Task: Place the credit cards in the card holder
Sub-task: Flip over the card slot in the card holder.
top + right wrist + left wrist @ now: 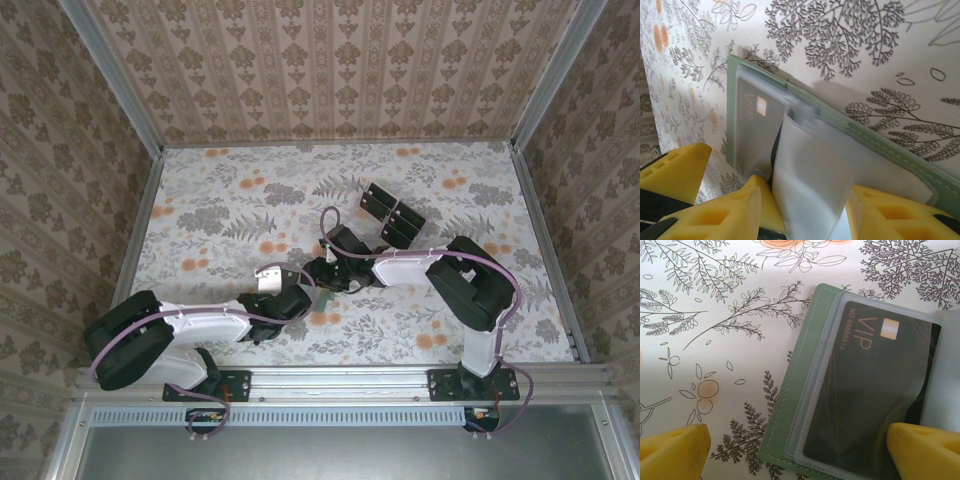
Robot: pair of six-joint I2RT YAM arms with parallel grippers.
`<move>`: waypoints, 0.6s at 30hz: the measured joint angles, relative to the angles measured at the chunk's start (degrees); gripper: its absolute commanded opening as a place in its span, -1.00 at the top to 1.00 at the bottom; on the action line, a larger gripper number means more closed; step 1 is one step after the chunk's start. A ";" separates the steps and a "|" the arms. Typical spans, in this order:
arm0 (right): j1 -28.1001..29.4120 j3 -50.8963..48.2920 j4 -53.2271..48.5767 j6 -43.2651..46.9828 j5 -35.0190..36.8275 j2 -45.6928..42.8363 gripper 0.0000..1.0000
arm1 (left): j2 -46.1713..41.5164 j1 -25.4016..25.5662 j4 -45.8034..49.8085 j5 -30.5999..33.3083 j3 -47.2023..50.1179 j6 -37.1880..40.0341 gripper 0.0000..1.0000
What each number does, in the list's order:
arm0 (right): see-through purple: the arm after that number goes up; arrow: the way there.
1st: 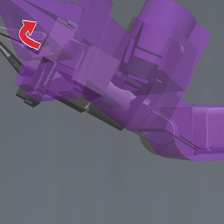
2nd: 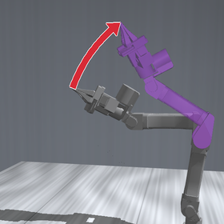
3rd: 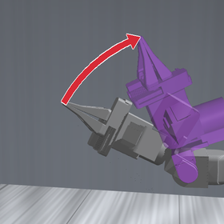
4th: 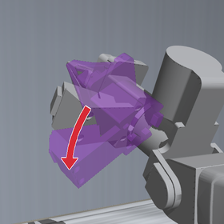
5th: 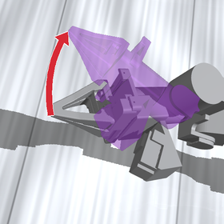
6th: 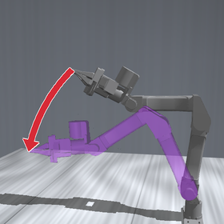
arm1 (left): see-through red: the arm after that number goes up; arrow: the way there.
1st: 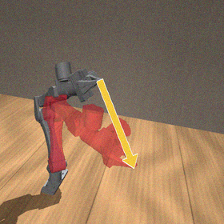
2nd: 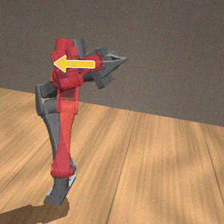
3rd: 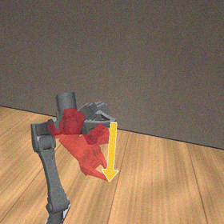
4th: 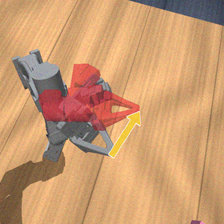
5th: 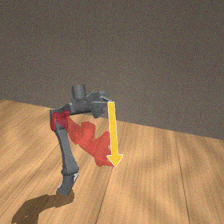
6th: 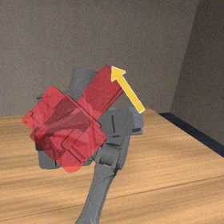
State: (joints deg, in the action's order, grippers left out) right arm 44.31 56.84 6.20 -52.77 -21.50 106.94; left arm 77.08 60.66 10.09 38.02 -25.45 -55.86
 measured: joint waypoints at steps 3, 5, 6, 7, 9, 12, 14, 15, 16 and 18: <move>0.26 0.90 -0.04 0.00 -0.04 0.00 0.03 | -0.76 0.00 0.63 -0.04 0.00 0.04 -1.00; 0.50 1.46 -0.13 0.00 -0.13 0.00 0.03 | -1.95 0.00 1.38 -0.02 0.20 0.04 -1.00; 0.59 1.75 -0.13 0.00 -0.15 0.00 0.03 | -2.73 0.00 1.75 -0.04 0.33 0.07 -1.00; 0.72 2.05 -0.20 0.00 -0.17 0.00 0.03 | -3.72 0.00 2.40 -0.02 0.37 0.07 -0.99; 0.98 2.54 -0.37 0.00 -0.15 0.00 0.03 | -6.47 0.00 3.72 0.00 0.46 0.04 -0.99; 1.62 3.80 -1.22 0.00 -0.15 0.00 0.03 | -12.20 0.00 5.97 0.44 0.72 -0.02 -1.00; 2.12 5.05 -1.88 0.00 -0.15 0.07 0.03 | -16.22 0.00 7.91 1.01 0.81 -0.22 -1.00; 2.40 5.84 -2.14 0.00 -0.15 0.20 0.03 | -18.51 -0.07 8.94 1.27 0.92 -0.42 -0.99; 2.78 6.91 -2.43 0.00 -0.15 0.50 0.03 | -20.68 -0.26 9.99 1.49 1.09 -0.72 -1.00; 3.34 9.07 -2.86 0.00 -0.13 1.57 0.03 | -25.09 -0.83 12.44 1.92 1.66 -1.25 -0.99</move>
State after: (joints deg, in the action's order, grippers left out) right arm 47.66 65.91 3.33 -52.77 -21.63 108.51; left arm 51.99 59.83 22.52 39.94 -23.79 -57.10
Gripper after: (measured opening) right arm 0.483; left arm 0.997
